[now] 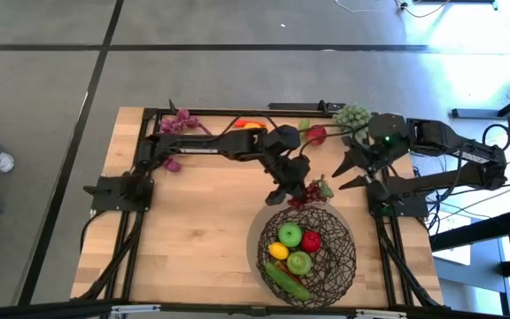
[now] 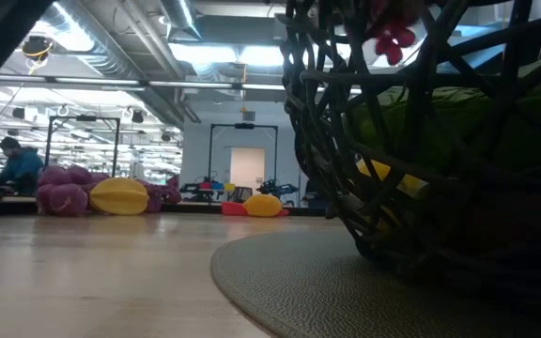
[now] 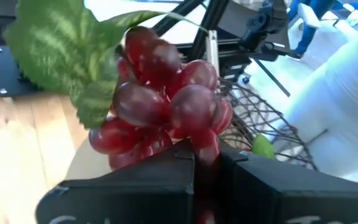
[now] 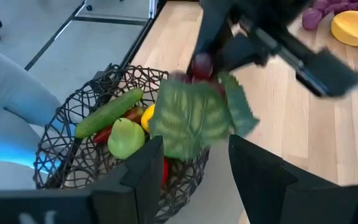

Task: Build produce basket
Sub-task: Put the violet grapes into the wire basket

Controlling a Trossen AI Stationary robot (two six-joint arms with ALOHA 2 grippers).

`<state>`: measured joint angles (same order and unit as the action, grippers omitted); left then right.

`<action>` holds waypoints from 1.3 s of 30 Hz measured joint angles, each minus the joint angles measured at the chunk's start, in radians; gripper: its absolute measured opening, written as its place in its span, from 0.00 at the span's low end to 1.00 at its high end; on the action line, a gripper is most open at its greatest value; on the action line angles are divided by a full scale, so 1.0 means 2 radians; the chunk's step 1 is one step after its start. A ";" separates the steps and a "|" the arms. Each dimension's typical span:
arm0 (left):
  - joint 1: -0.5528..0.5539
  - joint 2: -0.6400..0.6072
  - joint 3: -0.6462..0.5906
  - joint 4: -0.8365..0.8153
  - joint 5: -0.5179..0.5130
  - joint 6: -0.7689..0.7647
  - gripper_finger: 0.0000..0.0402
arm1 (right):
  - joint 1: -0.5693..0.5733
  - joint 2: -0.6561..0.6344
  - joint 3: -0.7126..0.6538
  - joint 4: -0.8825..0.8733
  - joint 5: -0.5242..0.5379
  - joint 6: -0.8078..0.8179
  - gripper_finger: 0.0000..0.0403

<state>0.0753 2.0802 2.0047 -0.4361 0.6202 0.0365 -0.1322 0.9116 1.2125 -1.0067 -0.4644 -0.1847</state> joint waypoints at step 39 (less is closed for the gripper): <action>-0.026 0.129 0.004 0.102 0.021 0.065 0.00 | -0.002 -0.023 -0.036 0.004 0.040 -0.015 0.44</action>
<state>0.0227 2.3378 2.0130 -0.2317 0.6630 0.1661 -0.1356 0.8649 1.1408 -0.9997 -0.3851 -0.2157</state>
